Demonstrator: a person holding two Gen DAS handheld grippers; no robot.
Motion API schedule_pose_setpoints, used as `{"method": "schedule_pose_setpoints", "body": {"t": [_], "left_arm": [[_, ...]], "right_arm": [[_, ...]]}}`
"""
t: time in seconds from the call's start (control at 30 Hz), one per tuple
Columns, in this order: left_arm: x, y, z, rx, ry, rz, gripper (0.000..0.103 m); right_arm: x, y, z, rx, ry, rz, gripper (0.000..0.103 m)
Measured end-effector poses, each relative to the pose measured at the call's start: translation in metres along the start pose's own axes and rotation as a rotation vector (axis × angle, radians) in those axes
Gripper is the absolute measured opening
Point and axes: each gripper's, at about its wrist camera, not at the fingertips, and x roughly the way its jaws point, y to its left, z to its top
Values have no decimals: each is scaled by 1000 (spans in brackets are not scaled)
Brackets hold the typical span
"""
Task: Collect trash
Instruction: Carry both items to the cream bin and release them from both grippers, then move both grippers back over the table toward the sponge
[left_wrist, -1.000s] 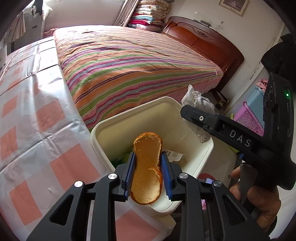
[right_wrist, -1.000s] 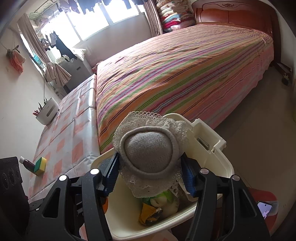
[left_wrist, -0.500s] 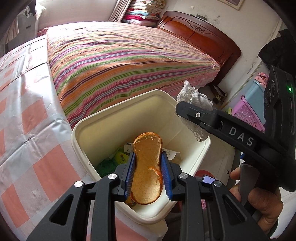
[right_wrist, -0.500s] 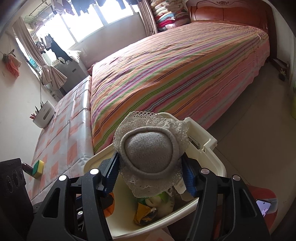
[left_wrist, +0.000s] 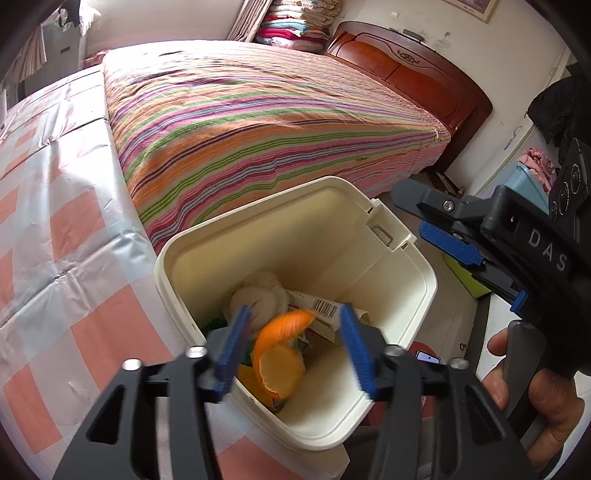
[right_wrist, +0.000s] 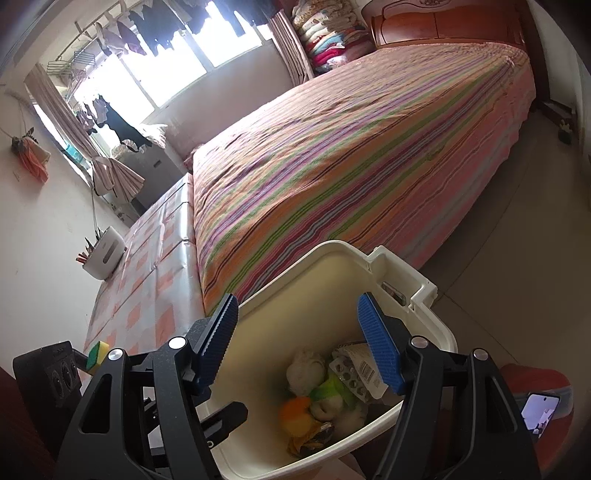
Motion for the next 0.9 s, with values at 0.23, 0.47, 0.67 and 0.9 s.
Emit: {"method": "schedule_pose_setpoints", "body": {"t": [0.23,0.47,0.67,0.9], "left_arm": [[-15,8,1,-25,-36,9,65],[-47,21,4,-57,-125,32,65],[-76,36,6,-82,-207,59,65],[-109,65,6,-129,-291,125,65]], "right_arm": [[-4,1,1,20,-26,25,67],[-2,33,-8,-7,-28,81,71],[2,63,-12,-31,-24,146,72],[-7,104,-13,-109,-99,179,94]]}}
